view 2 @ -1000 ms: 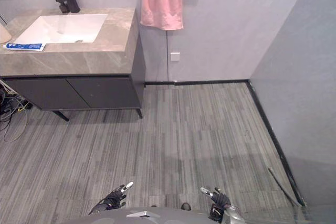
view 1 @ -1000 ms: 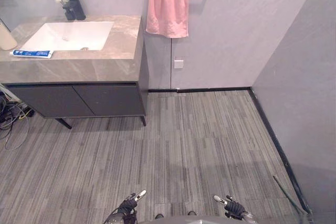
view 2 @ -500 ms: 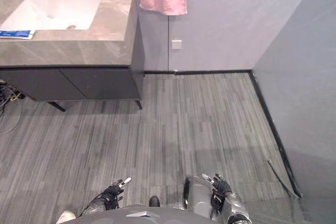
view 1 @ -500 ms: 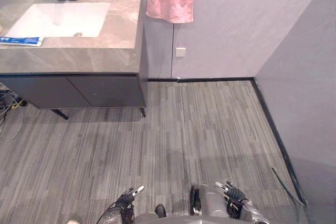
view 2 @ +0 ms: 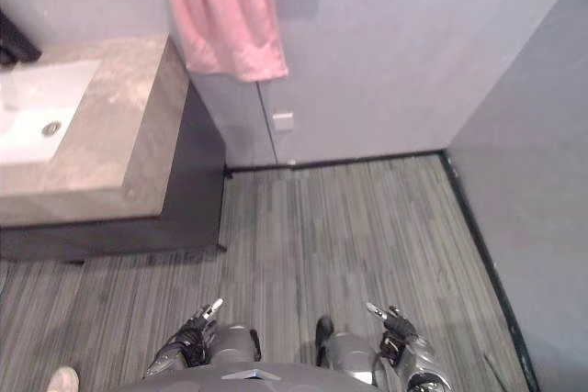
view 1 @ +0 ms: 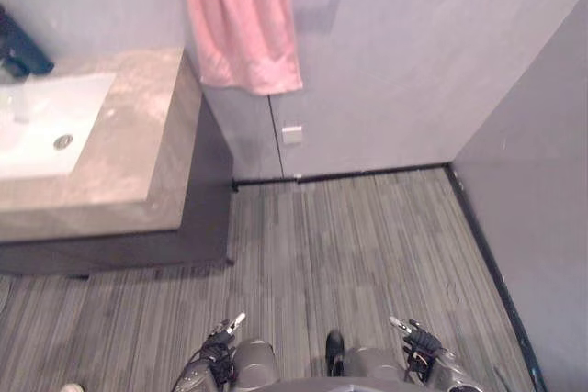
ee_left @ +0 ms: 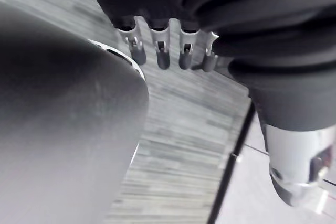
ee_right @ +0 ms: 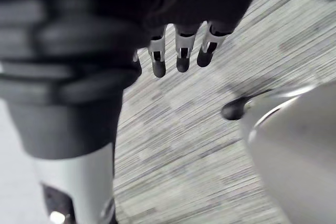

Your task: Organize washtable

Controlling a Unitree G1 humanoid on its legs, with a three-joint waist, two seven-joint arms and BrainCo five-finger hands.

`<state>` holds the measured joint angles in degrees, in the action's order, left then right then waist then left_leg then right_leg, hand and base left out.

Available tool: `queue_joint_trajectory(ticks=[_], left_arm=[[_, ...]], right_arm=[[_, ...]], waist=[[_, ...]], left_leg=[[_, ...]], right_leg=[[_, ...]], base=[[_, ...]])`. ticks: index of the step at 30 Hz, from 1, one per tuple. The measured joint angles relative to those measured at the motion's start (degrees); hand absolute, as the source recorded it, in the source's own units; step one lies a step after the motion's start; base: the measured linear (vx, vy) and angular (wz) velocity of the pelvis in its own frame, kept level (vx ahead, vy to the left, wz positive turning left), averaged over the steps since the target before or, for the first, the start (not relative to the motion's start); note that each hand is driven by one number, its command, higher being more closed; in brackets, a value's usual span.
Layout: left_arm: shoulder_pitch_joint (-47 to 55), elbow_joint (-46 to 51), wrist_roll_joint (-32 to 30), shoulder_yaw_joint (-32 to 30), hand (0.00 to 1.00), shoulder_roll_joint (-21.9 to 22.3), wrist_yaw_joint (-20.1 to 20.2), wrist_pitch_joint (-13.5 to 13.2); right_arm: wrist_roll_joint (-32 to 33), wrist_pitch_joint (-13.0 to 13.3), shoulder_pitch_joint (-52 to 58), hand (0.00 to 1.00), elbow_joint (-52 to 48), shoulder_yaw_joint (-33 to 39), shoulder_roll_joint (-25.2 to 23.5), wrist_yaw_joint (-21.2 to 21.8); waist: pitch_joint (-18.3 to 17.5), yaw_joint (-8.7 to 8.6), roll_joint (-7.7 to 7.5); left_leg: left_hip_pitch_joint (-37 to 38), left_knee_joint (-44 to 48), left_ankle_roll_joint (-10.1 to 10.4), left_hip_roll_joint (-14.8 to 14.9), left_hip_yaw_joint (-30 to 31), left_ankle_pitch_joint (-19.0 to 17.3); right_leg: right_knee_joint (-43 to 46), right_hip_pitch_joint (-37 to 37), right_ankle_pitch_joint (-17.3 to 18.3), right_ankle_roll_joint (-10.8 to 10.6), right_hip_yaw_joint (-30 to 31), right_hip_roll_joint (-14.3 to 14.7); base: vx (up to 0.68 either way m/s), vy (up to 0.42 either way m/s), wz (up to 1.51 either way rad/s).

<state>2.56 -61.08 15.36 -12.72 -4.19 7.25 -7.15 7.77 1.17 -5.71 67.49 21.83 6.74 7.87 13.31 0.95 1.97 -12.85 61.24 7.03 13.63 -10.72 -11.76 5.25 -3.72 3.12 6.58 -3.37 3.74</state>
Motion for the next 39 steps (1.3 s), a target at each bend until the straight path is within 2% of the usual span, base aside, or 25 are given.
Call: queue_joint_trajectory(ticks=[1,3,5,6,8,9,10,11,12,13,14,15,16,17,18,19,20,22,23,25,29,32,34,36,39], left_arm=[[-0.03,0.64,0.11,-0.66,0.00,0.14,-0.05,-0.28],[0.19,0.39,0.14,-0.91,0.00,-0.08,-0.27,-0.37],[1.79,-0.21,0.05,-2.12,0.00,0.16,-1.12,-0.28],[2.13,-0.51,0.02,-2.29,0.00,0.44,-1.27,-0.30],[3.11,-2.46,-0.03,-2.54,0.00,1.17,-1.62,0.06],[3.99,-2.84,-0.03,-2.61,0.00,0.95,-1.58,0.29],[5.18,-3.72,0.04,-3.13,0.00,0.70,-1.68,0.48],[6.11,-4.11,-0.04,-2.89,0.00,0.08,-1.67,0.59],[6.21,-4.15,-0.08,-2.62,0.00,-0.50,-1.65,0.64],[6.23,-4.15,-0.27,-1.80,0.00,-1.03,-1.62,0.65],[6.08,-4.14,-0.32,-1.53,0.00,-1.78,-1.63,0.71],[5.91,-4.12,-0.30,-1.05,0.00,-1.98,-1.64,0.72],[5.54,-4.11,-0.20,0.29,0.00,-2.21,-1.67,0.76],[5.37,-4.05,-0.04,1.29,0.00,-2.54,-1.71,0.75],[4.76,-3.93,0.03,3.45,0.00,-2.55,-1.76,0.63],[4.30,-3.93,0.06,4.09,0.00,-2.57,-1.76,0.63],[3.48,-3.39,0.21,4.82,0.00,-2.63,-1.81,0.28],[2.95,-2.54,1.17,5.60,0.00,-2.76,-1.81,-0.11],[2.69,-2.25,1.60,5.94,0.00,-3.10,-1.90,-0.19],[2.22,-2.45,1.72,6.04,0.00,-3.00,-2.21,-0.20],[1.79,-2.29,1.66,7.50,0.00,-1.33,-2.23,-0.44],[2.08,0.78,1.84,9.18,0.00,-1.05,-2.29,-0.54],[3.03,4.94,2.32,11.01,0.00,-1.06,-2.47,-0.77],[5.93,13.62,2.79,13.22,0.00,-0.84,-2.71,-1.06],[9.32,26.00,6.04,13.20,0.00,-0.18,-2.70,-2.78]], right_arm=[[0.00,0.12,-1.52,0.00,0.00,-0.51,0.21,-0.17],[-0.01,0.26,-3.09,0.00,-0.09,-0.97,0.26,-0.52],[-0.12,0.89,-2.81,0.00,-1.18,-2.06,0.13,-0.67],[-0.12,0.90,-2.01,0.00,-2.02,-2.15,0.17,-0.72],[-0.20,1.15,0.14,0.00,-2.36,-4.42,1.81,-1.10],[-0.20,1.15,0.71,0.00,-2.34,-4.39,1.73,-1.16],[-0.37,1.15,2.33,0.00,-2.22,-4.46,1.42,-1.12],[-0.47,1.13,3.67,0.00,-1.91,-4.44,1.21,-1.10],[-0.47,1.09,3.98,0.00,-1.50,-4.29,0.93,-1.07],[-0.57,1.01,4.60,0.00,-0.09,-3.88,0.53,-0.64],[-1.04,0.63,4.67,0.00,0.82,-2.97,-0.04,-0.29],[-1.67,0.64,4.94,0.00,0.88,-2.44,-0.30,-0.22],[-2.69,0.67,4.75,0.00,1.20,-1.62,-0.64,0.04],[-2.71,0.69,4.74,0.00,1.20,-1.72,-0.66,0.14],[-2.71,0.76,4.70,0.00,1.17,-2.01,-0.67,0.21],[-2.71,0.78,4.67,0.00,1.16,-2.02,-0.68,0.24],[-2.68,0.77,4.68,0.00,1.08,-2.04,-0.80,0.22],[-2.68,0.74,4.86,0.00,1.12,-2.15,-1.01,0.23],[-2.67,0.73,4.94,0.00,1.15,-2.68,-1.08,0.22],[-2.52,0.75,5.48,0.00,1.16,-2.88,-1.08,0.20],[-2.71,0.75,5.57,0.00,1.18,-3.12,-0.26,-0.12],[-2.82,0.67,5.61,0.00,-0.69,-7.18,-0.08,-0.57],[-2.72,0.73,5.88,0.00,-6.84,-13.02,-0.05,-1.05],[-2.56,1.23,7.13,0.00,-19.79,-18.33,-0.25,-1.28],[-2.08,4.83,7.54,0.00,-37.40,-22.39,-1.39,-1.87]], waist=[[0.34,0.97,-0.38],[0.34,1.59,0.17],[0.00,1.47,0.67],[-0.25,1.37,1.10],[-1.54,1.63,2.64],[-1.81,1.86,1.98],[-3.92,2.10,0.97],[-5.81,2.19,-0.25],[-6.43,2.16,-0.89],[-6.45,2.32,-2.62],[-6.07,2.14,-3.77],[-5.98,1.80,-3.81],[-5.72,1.51,-3.42],[-5.52,1.47,-3.06],[-5.26,1.31,-1.82],[-5.10,1.23,-1.32],[-5.14,0.91,-0.90],[-5.56,0.08,-1.51],[-5.88,-0.37,-2.25],[-6.30,-0.91,-3.45],[-7.09,-1.31,-1.27],[-7.35,-1.35,-1.04],[-7.27,-0.75,-1.43],[-7.34,-0.50,-1.60],[-7.64,-0.35,-1.26]], left_leg=[[-3.17,-6.40,-0.32,-0.47,-1.27,-0.96],[-5.28,-18.67,-0.68,-0.94,-1.64,-0.76],[-4.30,-45.46,-0.81,-3.24,-0.74,4.62],[-4.38,-49.93,-0.02,-3.52,0.16,6.05],[-6.68,-52.28,-0.30,-3.97,2.23,7.02],[-6.66,-51.40,-1.92,-4.78,2.65,10.97],[-6.33,-51.08,-4.59,-6.79,2.51,17.19],[-5.80,-51.72,-6.16,-8.65,2.29,20.66],[-5.05,-51.80,-6.97,-10.01,1.64,19.90],[-2.60,-52.17,-8.23,-12.43,0.69,18.31],[0.39,-52.47,-9.06,-14.42,0.43,16.77],[1.87,-52.59,-9.51,-14.89,0.56,15.79],[5.32,-53.27,-10.18,-15.26,0.71,14.44],[7.45,-54.26,-10.50,-15.26,0.74,14.15],[12.71,-57.74,-10.43,-14.83,0.74,13.87],[14.35,-58.90,-10.34,-14.51,0.81,13.81],[16.29,-60.48,-9.81,-14.10,1.14,13.42],[16.72,-60.72,-9.29,-14.01,1.71,12.57],[16.90,-60.63,-8.60,-14.00,2.40,12.03],[17.17,-59.83,-6.97,-14.10,3.76,10.94],[17.42,-61.90,-4.47,-10.94,6.58,11.63],[17.48,-63.14,-3.39,-9.50,8.46,12.15],[17.30,-63.76,-3.06,-8.77,8.64,12.34],[16.88,-64.14,-2.78,-8.32,8.09,12.32],[16.53,-64.38,-2.54,-8.32,6.41,11.96]], right_leg=[[-2.31,-2.81,0.61,-0.86,1.56,-0.20],[-4.30,-5.88,1.55,-2.27,2.82,-0.57],[-5.83,-10.75,4.69,-4.03,3.42,-2.15],[-6.06,-11.86,5.55,-4.51,3.43,-2.21],[-5.90,-15.91,10.48,-6.36,3.37,-2.35],[-5.23,-16.86,11.93,-7.23,3.44,-3.31],[-1.70,-16.27,13.64,-9.25,3.92,-5.35],[4.70,-13.58,14.10,-10.05,4.29,-7.27],[8.79,-12.04,14.09,-10.06,4.47,-8.60],[19.04,-8.25,12.52,-12.41,5.78,-10.55],[29.65,-5.04,7.97,-15.15,5.96,-12.14],[34.76,-3.25,4.75,-16.76,5.95,-12.61],[42.53,-0.04,5.09,-16.18,4.51,-13.54],[44.50,1.17,6.44,-14.02,2.67,-14.43],[44.44,3.39,10.29,-11.11,-3.54,-16.95],[42.71,4.07,11.51,-10.66,-5.55,-17.41],[34.63,5.91,12.75,-11.09,-7.59,-17.34],[23.22,6.95,12.12,-12.09,-7.29,-16.56],[14.41,7.19,9.75,-12.14,-6.53,-15.99],[9.18,6.27,2.19,-12.49,-5.60,-15.36],[4.91,4.29,2.04,-11.13,-8.88,-11.90],[1.48,1.99,1.36,-10.31,-11.42,-10.05],[1.04,2.02,1.13,-9.96,-11.72,-9.20],[0.90,2.83,1.08,-9.86,-11.29,-8.69],[0.20,3.80,0.67,-9.66,-9.70,-8.47]], base=[[0.49,-0.205,-0.84],[0.39,-0.111,-0.62],[0.49,-0.054,-0.34],[0.55,0.041,-0.05],[0.63,0.120,0.00],[0.71,0.149,-0.03],[0.71,0.193,0.03],[0.68,0.196,0.09],[0.63,0.206,0.13],[0.51,0.156,0.17],[0.46,0.133,0.19],[0.31,0.111,0.21],[0.16,0.074,0.08],[0.07,0.072,-0.05],[-0.01,0.050,-0.09],[-0.10,0.106,0.01],[-0.16,0.131,0.18],[-0.24,0.104,0.24],[-0.22,0.030,0.16],[-0.08,-0.106,0.22],[0.05,-0.174,0.22],[0.05,-0.127,0.42],[0.03,-0.078,0.04],[0.04,-0.048,-0.12],[0.06,-0.004,-0.23]])
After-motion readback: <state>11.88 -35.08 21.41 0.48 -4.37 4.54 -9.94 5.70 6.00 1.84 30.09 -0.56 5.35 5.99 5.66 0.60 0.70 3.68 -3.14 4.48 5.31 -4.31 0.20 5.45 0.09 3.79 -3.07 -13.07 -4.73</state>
